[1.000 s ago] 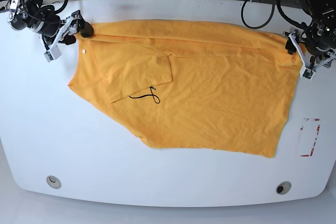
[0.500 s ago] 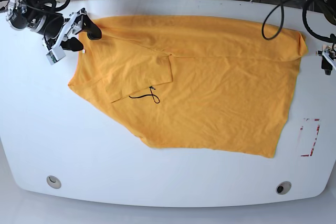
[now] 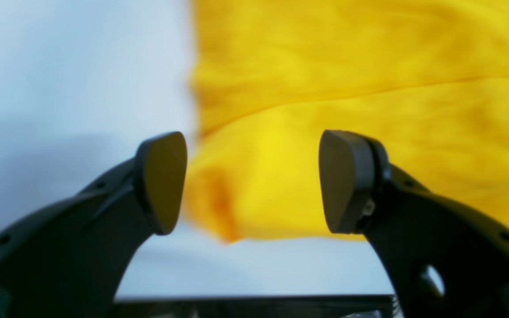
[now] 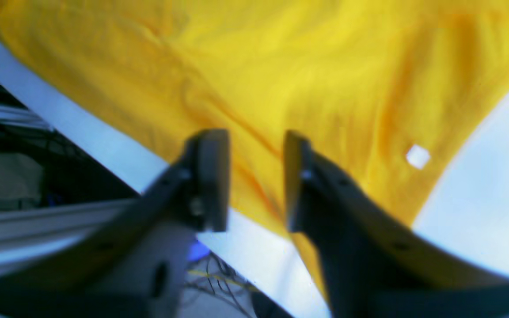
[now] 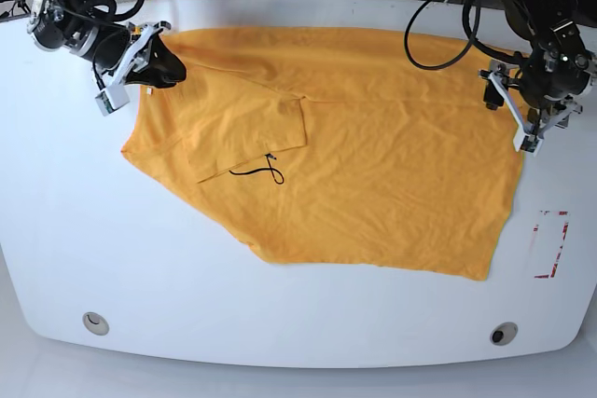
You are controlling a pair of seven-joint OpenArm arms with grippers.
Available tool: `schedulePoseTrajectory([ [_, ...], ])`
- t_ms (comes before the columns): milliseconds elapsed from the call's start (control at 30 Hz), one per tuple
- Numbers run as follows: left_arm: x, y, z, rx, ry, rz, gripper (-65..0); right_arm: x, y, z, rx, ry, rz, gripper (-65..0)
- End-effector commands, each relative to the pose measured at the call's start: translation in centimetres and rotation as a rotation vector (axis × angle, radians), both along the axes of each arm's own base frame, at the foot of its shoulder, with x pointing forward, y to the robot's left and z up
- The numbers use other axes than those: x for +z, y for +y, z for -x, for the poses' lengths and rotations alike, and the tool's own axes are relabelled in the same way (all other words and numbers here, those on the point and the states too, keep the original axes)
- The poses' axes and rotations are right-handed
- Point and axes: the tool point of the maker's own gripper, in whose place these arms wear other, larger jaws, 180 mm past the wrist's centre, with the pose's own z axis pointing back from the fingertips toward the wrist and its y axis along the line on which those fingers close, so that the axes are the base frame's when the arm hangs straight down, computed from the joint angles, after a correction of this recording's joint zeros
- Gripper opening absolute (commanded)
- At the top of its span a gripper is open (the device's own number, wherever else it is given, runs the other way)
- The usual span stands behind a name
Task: Fold the T-shirt properly
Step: 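Pull the folded edge with both grippers to straighten the fold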
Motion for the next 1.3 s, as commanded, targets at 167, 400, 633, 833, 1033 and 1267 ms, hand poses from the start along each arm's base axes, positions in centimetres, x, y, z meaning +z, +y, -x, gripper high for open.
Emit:
schedulePoseTrajectory([
  [167, -2.3, 1.8, 0.5, -0.011, 0.057, -0.074, -30.6, -3.1, 0.1, -0.1, 0.001, 0.068, 0.100, -63.1],
  [400, -4.8, 4.6, 1.7, 0.000, 0.124, -0.085, -34.3, -5.8, -1.4, 1.2, -0.023, 0.160, 0.165, -63.4],
  [633, -4.5, 7.1, 2.3, -0.001, 0.152, -0.138, -34.3, -8.0, -4.1, 2.6, -0.039, 0.262, 0.193, -63.4],
  [833, -4.7, 7.4, 2.8, -0.001, 0.169, -0.140, -34.3, -8.8, -5.2, 2.4, -0.036, 0.268, 0.195, -63.3],
  [1033, -6.2, 6.0, 4.3, 0.004, 0.211, -0.104, -34.3, -9.2, -4.6, 2.4, 0.027, 0.264, 0.213, -63.3],
  [1267, -5.7, 6.4, 5.9, 0.003, 0.252, -0.143, -34.3, -11.3, -8.1, 2.4, 0.022, 0.328, 0.407, -63.3],
])
